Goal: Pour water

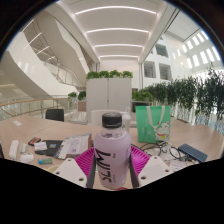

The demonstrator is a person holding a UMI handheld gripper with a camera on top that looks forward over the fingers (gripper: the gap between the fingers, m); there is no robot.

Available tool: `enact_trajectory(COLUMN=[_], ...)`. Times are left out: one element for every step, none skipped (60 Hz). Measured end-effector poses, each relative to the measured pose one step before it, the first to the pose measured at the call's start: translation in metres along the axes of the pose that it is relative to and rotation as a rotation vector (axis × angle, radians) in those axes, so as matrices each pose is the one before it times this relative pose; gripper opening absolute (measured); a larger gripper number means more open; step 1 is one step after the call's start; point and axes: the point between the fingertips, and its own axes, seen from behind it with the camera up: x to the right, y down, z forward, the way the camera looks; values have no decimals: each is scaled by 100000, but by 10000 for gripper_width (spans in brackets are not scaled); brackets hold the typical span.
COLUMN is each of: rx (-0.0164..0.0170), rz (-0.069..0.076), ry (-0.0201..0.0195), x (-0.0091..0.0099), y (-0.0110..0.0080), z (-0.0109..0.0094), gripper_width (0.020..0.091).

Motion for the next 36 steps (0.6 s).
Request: enact_trajectory(rx=[-1490, -1395, -1150, -867, -356, -458, 18, -724, -592, -597, -527, -397, -331, -546, -673, -605, -852, -1554, 2052, 1859, -947, 252, 334, -623, 116, -302, 133, 219, -115, 85, -31, -659, -982, -1257, -1844, -2028], rz=[365, 282, 174, 100, 267, 54, 236, 110, 622, 925, 970, 762, 335, -84, -437, -436, -762, -600, -310, 113, -124, -354, -386, -356, -188, 172, 355, 446, 484, 434, 304, 249, 105, 216, 316, 461], ry=[-252, -126, -7, 16, 19, -154, -303, -329, -312, -244, -267, -479, -539, -408, -59, 76, -41, -176, -220, -347, -260, -256, -349, -321, -176, -111, -42, 144, 161, 178, 94, 115, 141, 94, -121, 91], x=[435, 419, 423, 453, -294, 279, -101, 499, 156, 204, 146, 88, 44, 92, 138, -210, 56, 34, -41, -25, -12, -20, -20, -31, -12, 10, 32, 26, 23, 10, 9, 3, 73, -23, -65, 4], y=[759, 791, 736, 730, 1340, 588, 1830, -87, 364, 380, 320, 294, 269, 335, 380, 777, 648, 633, -377, -339, 347, -45, -83, 153, -44, -32, 64, -42, 37, -30, -4, 61, -24, 91, 202, 237], z=[0, -5, -51, -166, 530, -22, 1052, -985, -11, 19, -5, -4, -10, 9, 26, 1256, -231, 59, -123, 30, 30, 46, 48, 43, 32, 422, -344, -86, -40, -59, -69, 574, -387, -166, -191, -228], gripper_width=[517, 516, 517, 517, 524, 518, 518, 518, 517, 517, 516, 517, 517, 518, 518, 524, 524, 528, 529, 529, 529, 531, 530, 530, 530, 530, 531, 531, 536, 541, 554, 554, 561, 571, 580, 595])
